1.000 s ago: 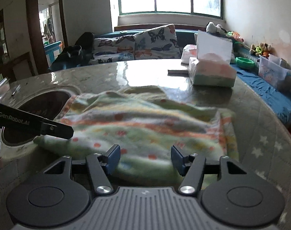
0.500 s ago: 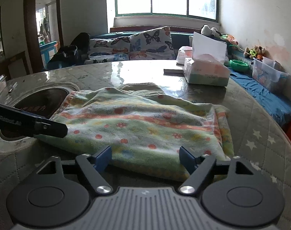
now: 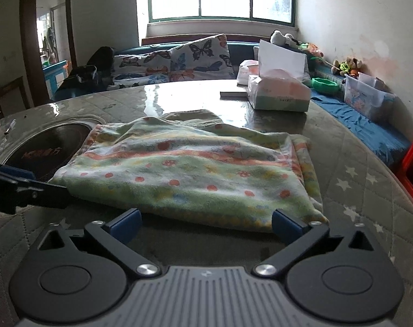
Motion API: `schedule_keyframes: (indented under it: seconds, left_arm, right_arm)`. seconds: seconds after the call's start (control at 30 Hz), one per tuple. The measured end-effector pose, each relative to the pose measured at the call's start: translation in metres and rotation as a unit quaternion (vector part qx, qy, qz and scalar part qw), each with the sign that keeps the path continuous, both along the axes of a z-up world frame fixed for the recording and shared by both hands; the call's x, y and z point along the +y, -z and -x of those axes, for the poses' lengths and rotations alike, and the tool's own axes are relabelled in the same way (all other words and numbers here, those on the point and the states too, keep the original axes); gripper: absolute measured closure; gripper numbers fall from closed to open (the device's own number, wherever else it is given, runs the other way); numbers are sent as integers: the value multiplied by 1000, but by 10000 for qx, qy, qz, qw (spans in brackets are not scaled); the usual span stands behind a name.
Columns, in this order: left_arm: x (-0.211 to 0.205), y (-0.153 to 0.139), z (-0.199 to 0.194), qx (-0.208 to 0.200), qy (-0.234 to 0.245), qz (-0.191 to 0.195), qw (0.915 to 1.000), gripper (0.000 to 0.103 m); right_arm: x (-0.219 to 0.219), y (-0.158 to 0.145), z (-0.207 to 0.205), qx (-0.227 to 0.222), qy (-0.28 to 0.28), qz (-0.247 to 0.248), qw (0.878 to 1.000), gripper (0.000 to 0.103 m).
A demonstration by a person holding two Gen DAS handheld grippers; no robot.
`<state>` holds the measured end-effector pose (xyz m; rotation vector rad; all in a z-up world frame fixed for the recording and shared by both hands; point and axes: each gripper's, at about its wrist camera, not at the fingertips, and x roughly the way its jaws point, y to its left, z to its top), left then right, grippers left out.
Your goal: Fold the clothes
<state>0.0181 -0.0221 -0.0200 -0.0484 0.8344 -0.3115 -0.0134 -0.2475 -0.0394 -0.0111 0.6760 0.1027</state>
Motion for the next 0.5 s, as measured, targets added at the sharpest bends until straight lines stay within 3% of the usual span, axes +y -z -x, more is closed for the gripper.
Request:
schedule_keyframes:
  seconds: [0.5]
  left_arm:
    - [7, 8, 17, 95, -63, -67, 9999, 0]
  right_arm:
    - [-2, 1, 10, 137, 378, 25, 9992, 0]
